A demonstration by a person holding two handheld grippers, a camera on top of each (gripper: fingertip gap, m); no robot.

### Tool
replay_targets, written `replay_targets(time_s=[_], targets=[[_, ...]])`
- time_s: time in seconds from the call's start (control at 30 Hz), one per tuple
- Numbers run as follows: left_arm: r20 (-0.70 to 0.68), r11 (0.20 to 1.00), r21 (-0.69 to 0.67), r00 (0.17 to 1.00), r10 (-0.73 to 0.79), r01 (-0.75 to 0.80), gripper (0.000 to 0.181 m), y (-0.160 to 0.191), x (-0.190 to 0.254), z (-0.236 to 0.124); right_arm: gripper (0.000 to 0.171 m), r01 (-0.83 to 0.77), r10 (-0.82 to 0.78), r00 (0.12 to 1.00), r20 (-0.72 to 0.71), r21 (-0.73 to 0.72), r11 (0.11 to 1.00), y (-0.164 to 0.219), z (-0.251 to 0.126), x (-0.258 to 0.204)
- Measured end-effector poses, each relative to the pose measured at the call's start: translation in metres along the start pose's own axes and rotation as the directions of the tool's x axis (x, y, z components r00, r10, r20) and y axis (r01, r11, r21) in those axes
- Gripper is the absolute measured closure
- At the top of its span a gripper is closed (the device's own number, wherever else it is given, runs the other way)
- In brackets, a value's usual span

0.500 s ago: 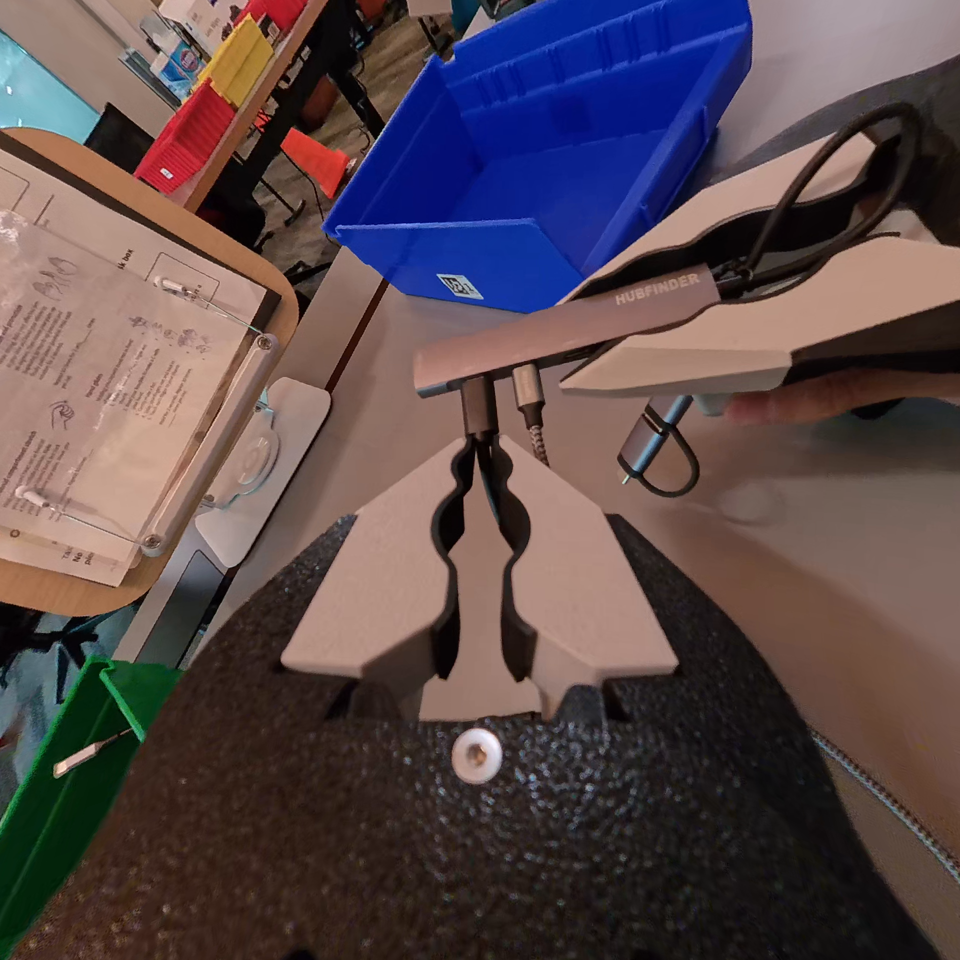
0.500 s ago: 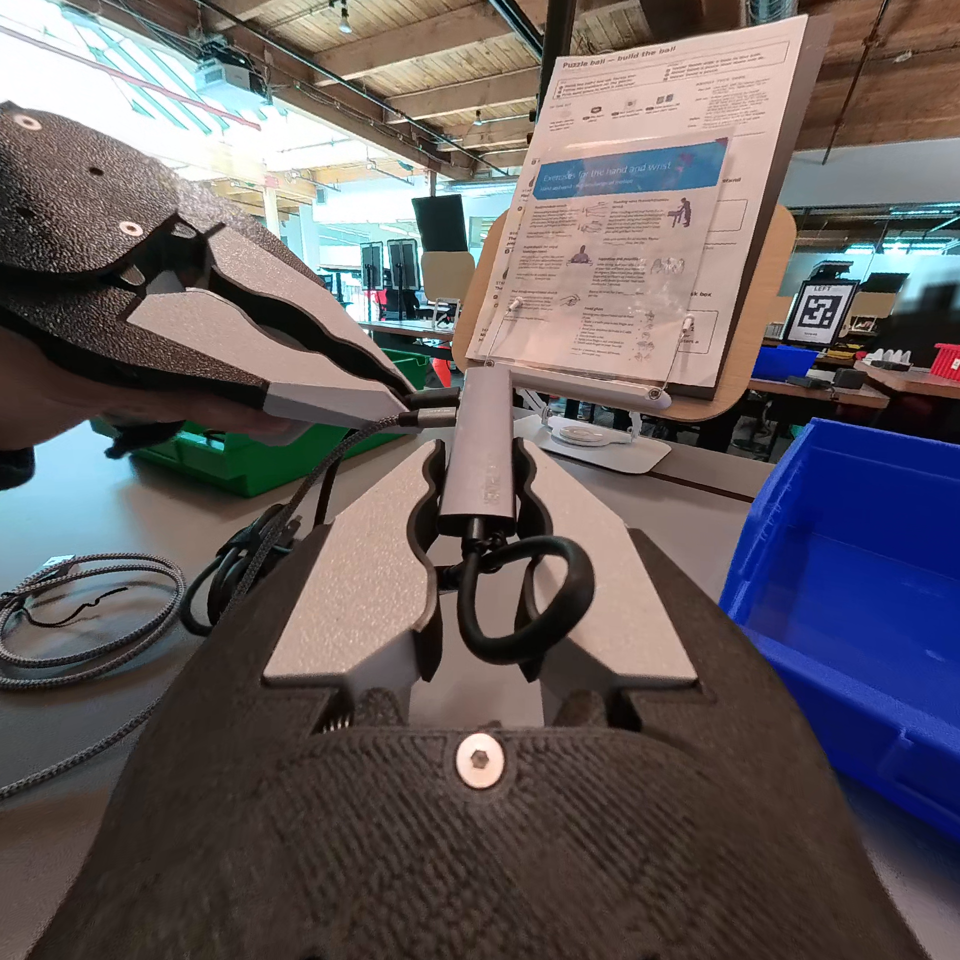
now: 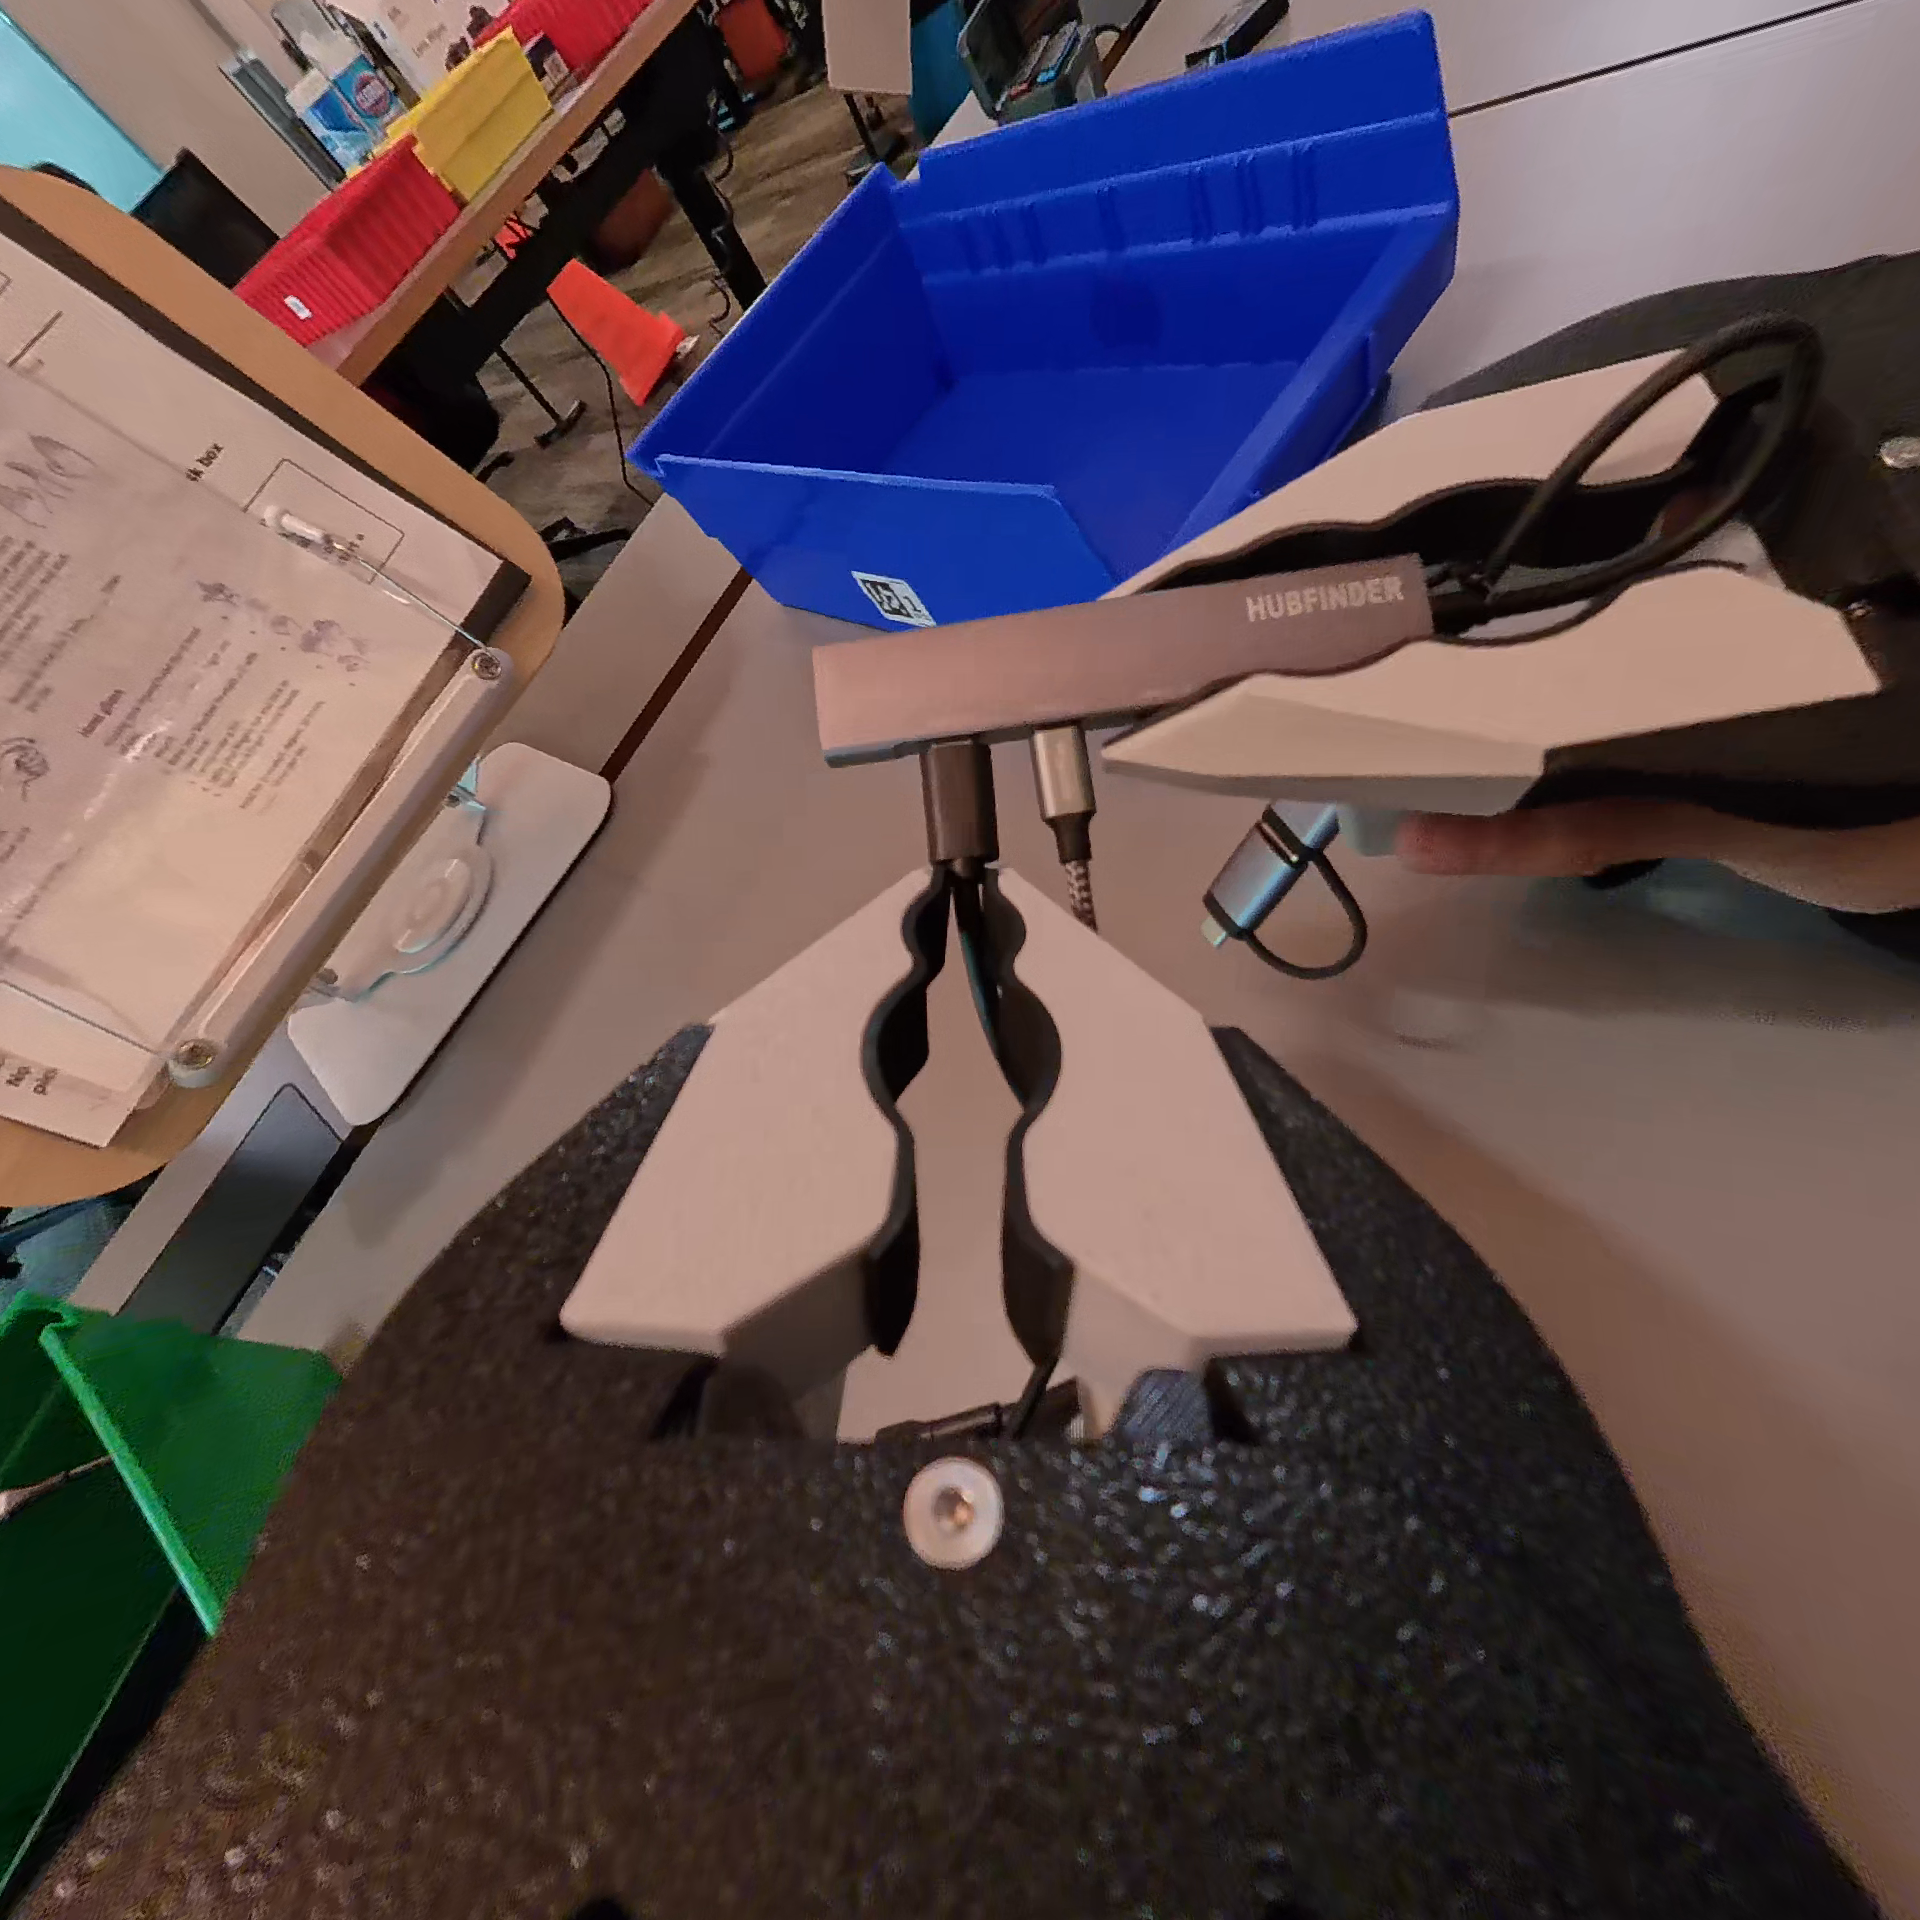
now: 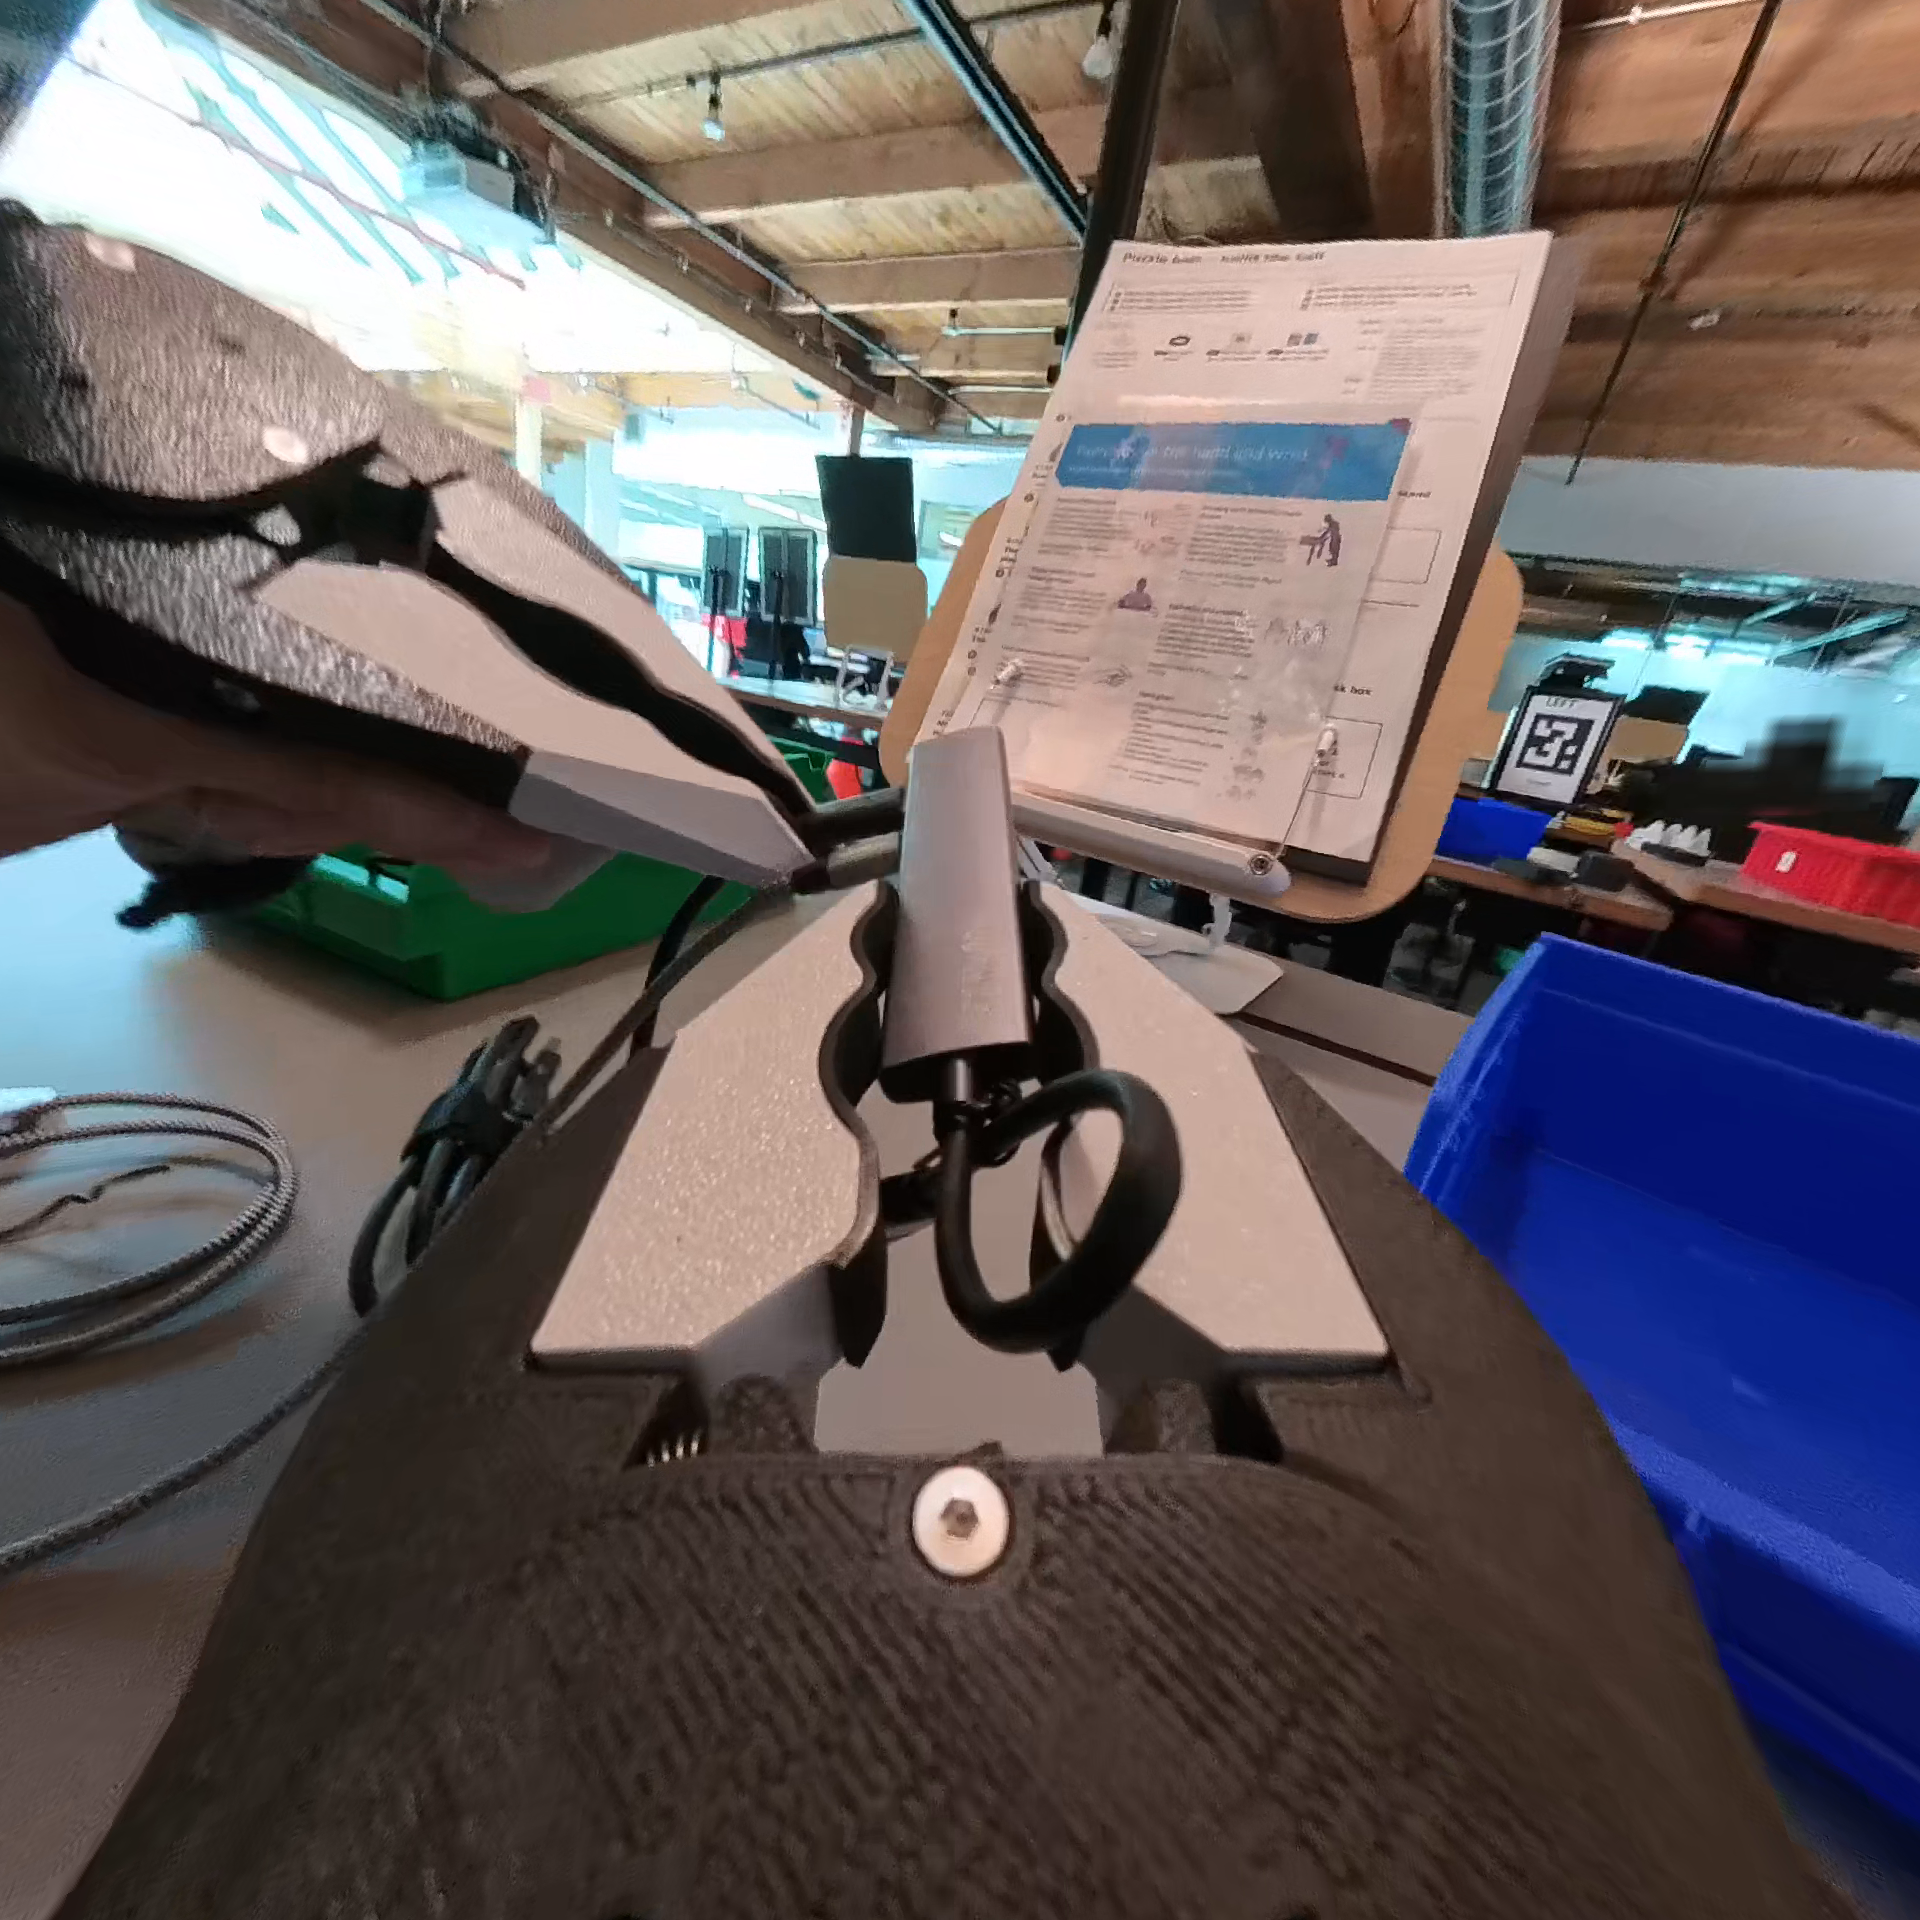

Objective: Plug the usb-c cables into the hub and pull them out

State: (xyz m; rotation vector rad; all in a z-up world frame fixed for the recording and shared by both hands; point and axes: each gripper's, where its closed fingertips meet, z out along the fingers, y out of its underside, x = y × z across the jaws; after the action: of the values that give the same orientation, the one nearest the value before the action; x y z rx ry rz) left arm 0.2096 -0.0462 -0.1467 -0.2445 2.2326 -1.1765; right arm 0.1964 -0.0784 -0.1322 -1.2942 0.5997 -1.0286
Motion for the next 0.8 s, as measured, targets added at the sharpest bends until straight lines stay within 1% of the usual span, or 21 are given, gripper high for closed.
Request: replay_targets(time_s=[0.1,0.17,0.2,0.27,0.3,0.37,0.47,0.53,0.6,0.7,0.77,0.8], targets=[[-0.022,0.999,-0.036,1.000,-0.014,0.013,0.178,0.005,0.001,-0.003,0.148,0.112,-0.112,0.994,0.002,-0.018,0.994,-0.002,0.001,-0.005],[-0.038,0.999,-0.009,0.999,-0.035,0.035,0.177,0.005,0.002,-0.008,0.148,0.160,-0.160,0.987,-0.033,-0.015,0.987,-0.006,0.000,-0.003],[-0.023,0.999,0.014,0.999,-0.045,0.045,0.169,0.003,-0.001,-0.013,0.149,0.181,-0.183,0.981,-0.063,-0.031,0.983,-0.006,-0.001,0.002],[0.039,0.997,0.039,0.997,-0.073,0.071,0.152,0.009,-0.012,-0.029,0.149,0.222,-0.225,0.973,-0.059,-0.058,0.973,-0.006,-0.002,0.007],[0.065,0.994,0.049,0.993,-0.101,0.098,0.149,0.016,-0.018,-0.038,0.149,0.224,-0.228,0.972,-0.064,-0.062,0.973,-0.008,-0.004,0.011],[0.109,0.983,0.075,0.979,-0.174,0.167,0.147,0.035,-0.031,-0.058,0.149,0.200,-0.203,0.978,-0.051,-0.054,0.978,-0.018,-0.008,0.018],[0.147,0.955,0.102,0.945,-0.292,0.280,0.147,0.076,-0.051,-0.086,0.149,0.179,-0.179,0.983,-0.044,-0.015,0.984,-0.052,-0.017,0.029],[0.113,0.915,0.137,0.912,-0.395,0.380,0.146,0.097,-0.056,-0.097,0.149,0.176,-0.175,0.983,-0.058,0.009,0.984,-0.078,-0.024,0.036],[0.034,0.881,0.189,0.894,-0.447,0.434,0.145,0.105,-0.051,-0.102,0.149,0.176,-0.173,0.982,-0.073,0.038,0.984,-0.104,-0.029,0.044],[-0.024,0.884,0.223,0.909,-0.417,0.412,0.143,0.111,-0.042,-0.104,0.149,0.214,-0.210,0.974,-0.083,0.037,0.976,-0.149,-0.027,0.061],[-0.048,0.868,0.265,0.905,-0.423,0.420,0.144,0.111,-0.038,-0.103,0.149,0.261,-0.257,0.961,-0.102,0.019,0.965,-0.184,-0.024,0.081],[-0.082,0.858,0.276,0.900,-0.428,0.433,0.144,0.111,-0.034,-0.103,0.149,0.282,-0.279,0.953,-0.118,0.010,0.959,-0.204,-0.022,0.093]])
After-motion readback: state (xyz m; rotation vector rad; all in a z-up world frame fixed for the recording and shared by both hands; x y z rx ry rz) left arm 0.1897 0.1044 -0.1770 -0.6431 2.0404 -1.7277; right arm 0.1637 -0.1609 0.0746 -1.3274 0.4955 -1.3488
